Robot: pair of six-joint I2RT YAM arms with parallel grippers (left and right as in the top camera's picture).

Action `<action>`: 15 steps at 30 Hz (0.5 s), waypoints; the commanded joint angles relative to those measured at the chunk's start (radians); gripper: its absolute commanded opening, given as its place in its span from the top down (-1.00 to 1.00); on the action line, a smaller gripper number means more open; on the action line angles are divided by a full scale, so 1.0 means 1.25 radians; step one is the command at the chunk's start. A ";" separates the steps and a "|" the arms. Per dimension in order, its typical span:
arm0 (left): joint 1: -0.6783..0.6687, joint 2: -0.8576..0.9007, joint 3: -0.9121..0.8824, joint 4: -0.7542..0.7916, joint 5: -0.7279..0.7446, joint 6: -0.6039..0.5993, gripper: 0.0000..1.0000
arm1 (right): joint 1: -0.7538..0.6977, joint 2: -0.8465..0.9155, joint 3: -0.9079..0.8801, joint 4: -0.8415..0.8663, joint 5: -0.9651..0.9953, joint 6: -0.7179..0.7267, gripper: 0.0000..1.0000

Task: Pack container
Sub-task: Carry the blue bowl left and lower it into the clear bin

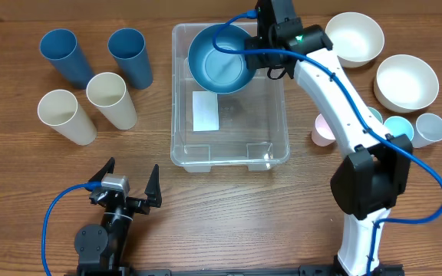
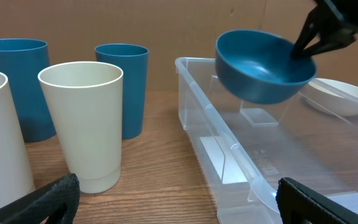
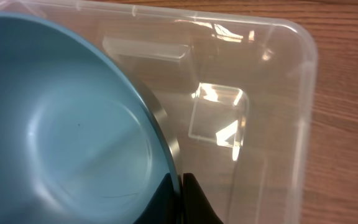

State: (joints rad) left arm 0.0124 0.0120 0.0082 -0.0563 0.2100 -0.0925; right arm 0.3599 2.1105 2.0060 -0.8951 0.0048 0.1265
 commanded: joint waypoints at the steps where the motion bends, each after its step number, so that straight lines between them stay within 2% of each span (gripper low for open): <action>1: -0.005 -0.006 -0.003 0.001 0.013 0.021 -1.00 | -0.002 0.044 -0.002 0.031 0.004 -0.002 0.93; 11: -0.005 -0.006 -0.003 0.001 0.013 0.021 -1.00 | -0.003 0.134 -0.003 0.045 0.017 0.022 0.93; 12: -0.005 -0.006 -0.003 0.001 0.013 0.021 -1.00 | -0.007 0.141 -0.003 0.052 0.016 0.022 0.65; 15: -0.005 -0.006 -0.003 0.001 0.013 0.021 -1.00 | -0.007 0.143 -0.003 0.058 0.016 0.018 0.06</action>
State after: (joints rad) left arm 0.0124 0.0120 0.0082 -0.0563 0.2100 -0.0925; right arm 0.3588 2.2780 2.0014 -0.8337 0.0147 0.1425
